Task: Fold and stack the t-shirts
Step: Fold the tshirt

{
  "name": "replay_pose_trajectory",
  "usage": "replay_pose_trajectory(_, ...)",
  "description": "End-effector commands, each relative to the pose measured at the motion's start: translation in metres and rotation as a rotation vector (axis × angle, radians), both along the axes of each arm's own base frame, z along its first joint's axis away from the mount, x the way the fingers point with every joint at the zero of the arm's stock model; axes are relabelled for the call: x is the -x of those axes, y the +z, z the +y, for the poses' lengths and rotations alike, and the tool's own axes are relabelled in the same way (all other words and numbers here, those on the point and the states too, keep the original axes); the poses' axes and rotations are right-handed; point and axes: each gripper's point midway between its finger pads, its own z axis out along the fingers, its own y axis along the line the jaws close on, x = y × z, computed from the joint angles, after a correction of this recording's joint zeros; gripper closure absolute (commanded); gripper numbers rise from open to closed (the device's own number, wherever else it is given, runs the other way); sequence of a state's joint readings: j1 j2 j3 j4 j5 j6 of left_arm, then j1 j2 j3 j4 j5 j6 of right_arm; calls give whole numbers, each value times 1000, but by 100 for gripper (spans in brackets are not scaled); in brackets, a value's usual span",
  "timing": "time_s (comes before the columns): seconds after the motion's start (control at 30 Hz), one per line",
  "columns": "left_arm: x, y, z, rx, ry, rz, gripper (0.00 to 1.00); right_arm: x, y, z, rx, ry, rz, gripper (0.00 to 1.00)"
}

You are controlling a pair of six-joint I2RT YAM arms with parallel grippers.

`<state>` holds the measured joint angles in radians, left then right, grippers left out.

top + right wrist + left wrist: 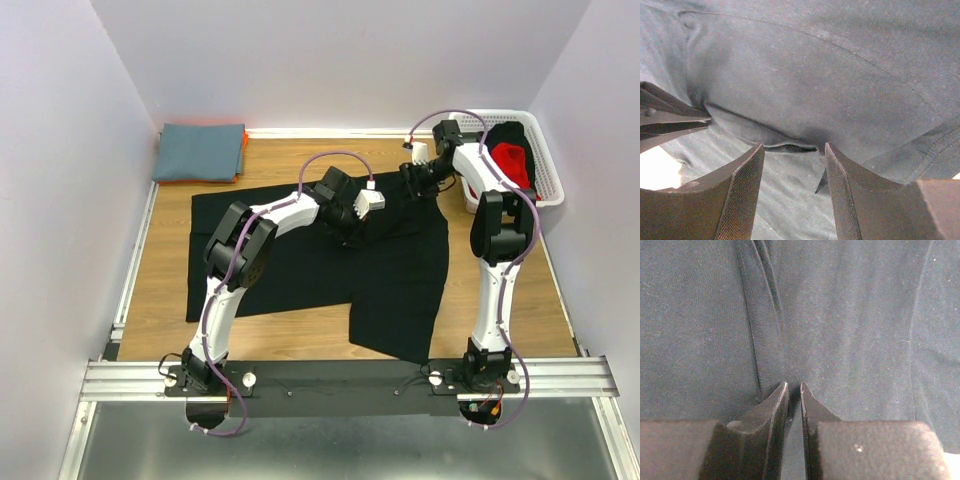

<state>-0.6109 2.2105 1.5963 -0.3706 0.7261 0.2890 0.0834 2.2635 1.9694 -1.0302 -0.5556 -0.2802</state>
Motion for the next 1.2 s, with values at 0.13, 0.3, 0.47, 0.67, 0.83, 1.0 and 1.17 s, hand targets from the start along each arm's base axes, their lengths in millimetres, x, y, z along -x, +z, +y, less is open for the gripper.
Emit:
replay_pose_trajectory(0.13, 0, 4, 5, -34, 4, -35, 76, 3, -35, -9, 45, -16, 57, 43)
replay_pose_trajectory(0.3, 0, 2, 7, -42, 6, -33, 76, 9, -34, -8, 41, -7, 64, 62)
replay_pose_trajectory(0.47, 0, 2, 6, -41, 5, -32, 76, 19, -27, -11, 52, 4, 59, 92)
replay_pose_trajectory(0.67, 2, 7, 7, -37, 5, -38, 76, 37, -6, -15, 65, 11, 34, 99)
replay_pose_trajectory(0.83, 3, 24, 9, -18, 5, -65, 76, 55, 10, -21, 93, 20, 9, 99)
replay_pose_trajectory(1.0, 7, 39, 11, -8, 1, -82, 75, 72, 10, -25, 109, 30, 24, 99)
replay_pose_trajectory(1.17, 13, 39, 16, -20, -24, -76, 73, 95, -2, -27, 109, 61, 80, 99)
